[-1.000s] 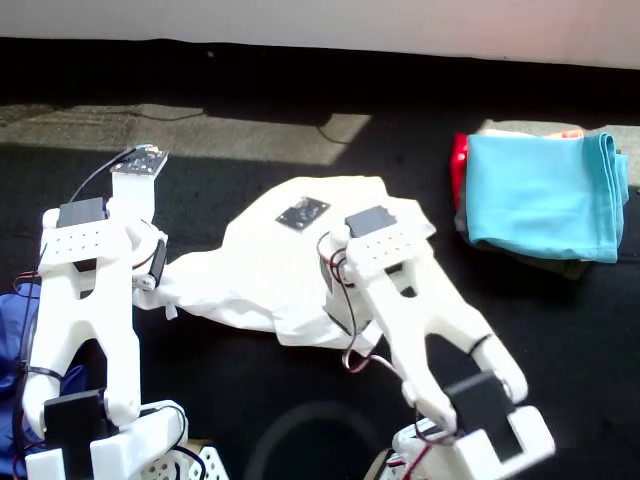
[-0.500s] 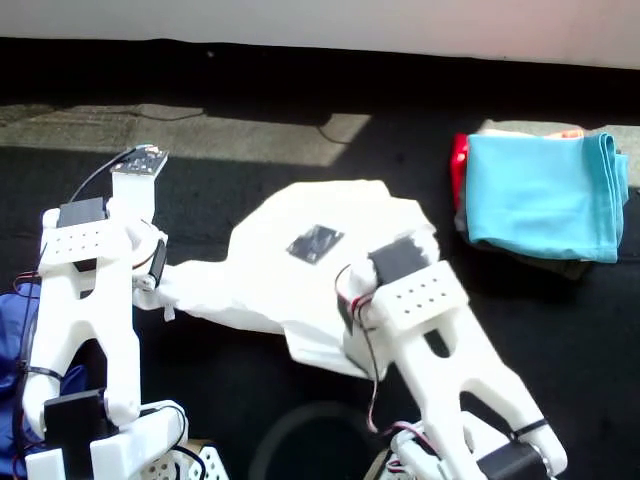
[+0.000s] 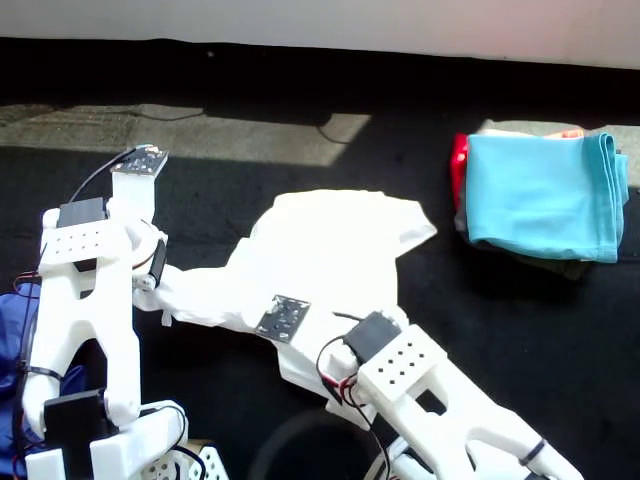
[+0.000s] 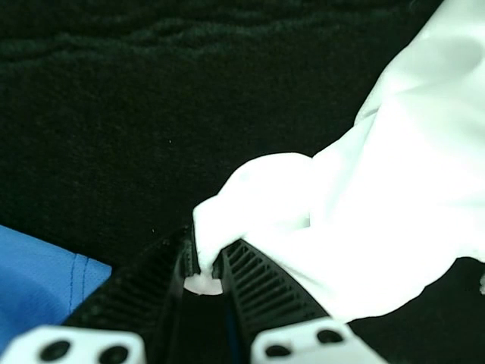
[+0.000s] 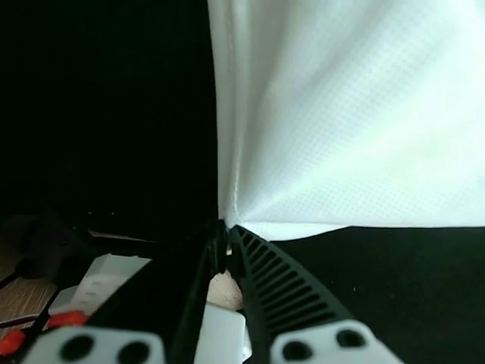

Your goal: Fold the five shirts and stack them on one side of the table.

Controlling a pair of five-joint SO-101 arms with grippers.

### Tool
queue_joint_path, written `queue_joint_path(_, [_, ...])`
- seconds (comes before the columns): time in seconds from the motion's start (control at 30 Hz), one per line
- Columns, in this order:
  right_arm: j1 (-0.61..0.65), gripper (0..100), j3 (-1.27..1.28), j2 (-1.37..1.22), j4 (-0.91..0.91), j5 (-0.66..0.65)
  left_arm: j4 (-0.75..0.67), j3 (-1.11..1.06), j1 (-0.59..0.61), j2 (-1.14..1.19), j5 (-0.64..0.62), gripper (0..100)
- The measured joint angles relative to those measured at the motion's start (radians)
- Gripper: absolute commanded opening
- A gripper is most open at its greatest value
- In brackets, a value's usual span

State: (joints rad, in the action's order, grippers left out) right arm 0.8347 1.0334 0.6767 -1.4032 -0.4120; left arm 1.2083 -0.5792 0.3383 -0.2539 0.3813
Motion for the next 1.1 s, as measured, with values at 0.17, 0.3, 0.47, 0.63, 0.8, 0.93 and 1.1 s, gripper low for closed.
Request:
queue_joint_path(0.17, [0.0,18.0,0.049,0.0,0.035,0.005,0.0,0.0,0.0,0.0,0.0,1])
queue_joint_path(0.3, [-0.018,18.3,0.054,0.008,0.044,0.005,0.0,0.0,0.0,0.0,0.0,1])
queue_joint_path(0.47, [-0.092,18.3,0.075,0.008,0.149,0.005,0.0,-0.003,0.0,0.0,0.0,1])
queue_joint_path(0.63, [-0.11,18.3,0.089,-0.087,0.241,0.005,0.0,-0.003,0.0,0.0,0.0,1])
queue_joint_path(0.8, [-0.112,18.3,0.081,-0.244,0.285,0.008,0.0,-0.003,0.0,0.0,0.0,1])
queue_joint_path(0.93, [-0.117,18.3,0.075,-0.345,0.342,0.008,0.0,-0.003,0.0,0.0,0.0,1])
queue_joint_path(1.1, [-0.121,0.1,0.071,-0.381,0.348,0.009,0.0,-0.003,0.0,0.0,0.0,1])
